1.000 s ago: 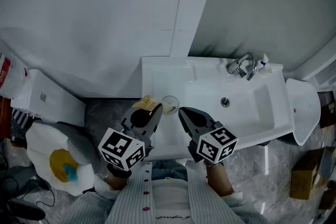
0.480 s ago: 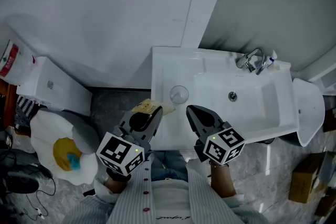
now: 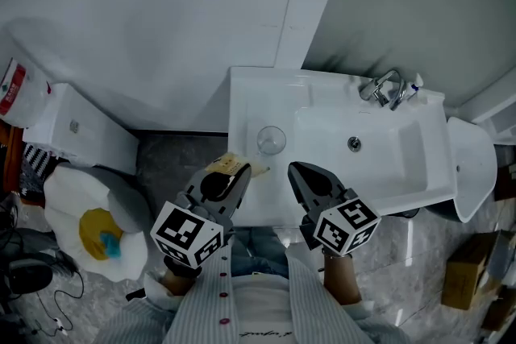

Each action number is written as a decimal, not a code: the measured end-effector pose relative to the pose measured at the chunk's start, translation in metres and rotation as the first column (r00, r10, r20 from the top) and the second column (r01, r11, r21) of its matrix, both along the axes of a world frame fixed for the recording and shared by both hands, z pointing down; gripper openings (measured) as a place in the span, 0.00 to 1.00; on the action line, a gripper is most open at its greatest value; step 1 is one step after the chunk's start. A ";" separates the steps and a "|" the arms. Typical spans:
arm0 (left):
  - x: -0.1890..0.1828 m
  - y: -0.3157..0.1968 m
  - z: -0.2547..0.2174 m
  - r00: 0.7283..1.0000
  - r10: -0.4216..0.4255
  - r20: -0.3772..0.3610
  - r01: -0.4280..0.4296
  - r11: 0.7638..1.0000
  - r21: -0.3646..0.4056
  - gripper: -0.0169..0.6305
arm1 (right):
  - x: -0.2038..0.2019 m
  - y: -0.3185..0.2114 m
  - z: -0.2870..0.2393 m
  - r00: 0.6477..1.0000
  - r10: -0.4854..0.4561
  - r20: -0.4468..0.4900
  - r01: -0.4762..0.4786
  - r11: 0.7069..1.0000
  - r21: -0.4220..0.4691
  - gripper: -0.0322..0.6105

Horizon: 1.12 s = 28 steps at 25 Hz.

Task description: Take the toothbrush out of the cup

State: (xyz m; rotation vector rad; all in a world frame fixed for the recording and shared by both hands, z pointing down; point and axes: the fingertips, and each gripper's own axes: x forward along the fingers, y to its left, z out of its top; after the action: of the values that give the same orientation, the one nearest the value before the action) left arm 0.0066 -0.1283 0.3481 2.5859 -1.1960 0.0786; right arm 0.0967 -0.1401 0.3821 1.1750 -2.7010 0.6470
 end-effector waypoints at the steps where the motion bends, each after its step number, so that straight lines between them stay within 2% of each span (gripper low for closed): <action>1: 0.001 -0.001 0.000 1.000 0.002 0.000 -0.002 1.000 0.000 0.10 | 0.001 0.000 0.001 1.000 0.001 -0.001 -0.001 1.000 -0.001 0.07; 28: 0.023 -0.033 0.001 0.999 0.046 0.003 -0.046 0.999 0.021 0.10 | 0.004 -0.027 0.000 1.000 -0.021 -0.022 0.021 1.000 0.019 0.07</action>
State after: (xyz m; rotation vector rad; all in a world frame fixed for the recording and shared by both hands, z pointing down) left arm 0.0301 -0.1615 0.3493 2.6326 -1.1448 0.0792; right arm 0.1008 -0.1674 0.3826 1.1495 -2.7035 0.6025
